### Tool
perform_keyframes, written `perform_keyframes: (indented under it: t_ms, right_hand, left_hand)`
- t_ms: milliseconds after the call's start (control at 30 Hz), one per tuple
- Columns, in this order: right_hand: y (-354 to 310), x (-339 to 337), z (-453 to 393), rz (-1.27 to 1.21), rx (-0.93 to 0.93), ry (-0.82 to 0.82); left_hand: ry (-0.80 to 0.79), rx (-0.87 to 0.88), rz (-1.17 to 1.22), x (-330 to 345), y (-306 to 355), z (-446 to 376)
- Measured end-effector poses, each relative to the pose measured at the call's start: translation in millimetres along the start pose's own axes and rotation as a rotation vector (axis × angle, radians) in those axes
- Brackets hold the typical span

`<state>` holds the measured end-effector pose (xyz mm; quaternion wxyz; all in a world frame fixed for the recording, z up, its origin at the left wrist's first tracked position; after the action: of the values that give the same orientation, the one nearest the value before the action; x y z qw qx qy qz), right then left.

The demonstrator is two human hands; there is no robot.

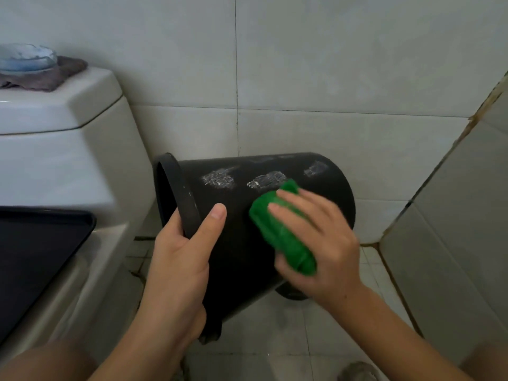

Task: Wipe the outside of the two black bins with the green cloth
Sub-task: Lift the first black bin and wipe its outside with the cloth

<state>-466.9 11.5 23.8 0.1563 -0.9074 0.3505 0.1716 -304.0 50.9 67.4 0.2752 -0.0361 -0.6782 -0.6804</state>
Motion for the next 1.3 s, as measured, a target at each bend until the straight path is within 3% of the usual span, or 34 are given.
perform_keyframes:
  t_ms: [67,100,233,333,600,800,1000,1167,1300]
  right_hand:
    - [0.9,-0.6,-2.2,0.034,0.145,0.039]
    - [-8.5,1.3,1.8,0.031,0.124,0.034]
    - [-43.8,9.8,28.1,-0.113,-0.21,-0.028]
    - [-17.3,2.5,20.0,-0.082,-0.232,-0.018]
    - [47.1,-18.3,5.8,0.09,0.386,0.138]
    - [58.5,-30.9,-5.8,-0.293,0.852,0.092]
    - [72.2,-41.1,-19.6,-0.439,1.012,0.239]
    - [79.5,-48.7,-29.3,-0.462,1.024,0.388]
    - [85.4,-56.2,-32.9,-0.504,1.053,0.375]
  left_hand:
    - [-0.01,0.023,-0.014,2.3,0.4,1.9]
    - [-0.003,0.033,-0.021,2.8,0.2,2.4]
    - [0.019,0.024,-0.028,-0.5,1.1,0.7]
    - [0.011,0.007,-0.016,-4.2,5.0,0.7]
    - [0.07,0.02,-0.06,-15.2,26.1,-0.1]
    - [0.032,0.072,-0.122,-20.4,27.3,-2.6]
    - [-0.03,0.166,-0.206,-17.9,19.5,2.3]
    - [-0.039,0.206,-0.234,-17.9,20.3,3.2]
    - [-0.058,0.248,-0.263,-17.3,25.5,2.4]
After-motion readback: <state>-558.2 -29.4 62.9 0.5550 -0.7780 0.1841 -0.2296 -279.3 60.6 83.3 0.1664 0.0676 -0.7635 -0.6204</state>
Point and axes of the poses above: each hand's wrist, its own z-axis away from the middle knuckle, its own x-axis out of the palm, y = z × x, the point moved 2 cm from there along -z, towards the middle knuckle, and after that the axes turned 8 degrees about y, right-handed, at the moved point
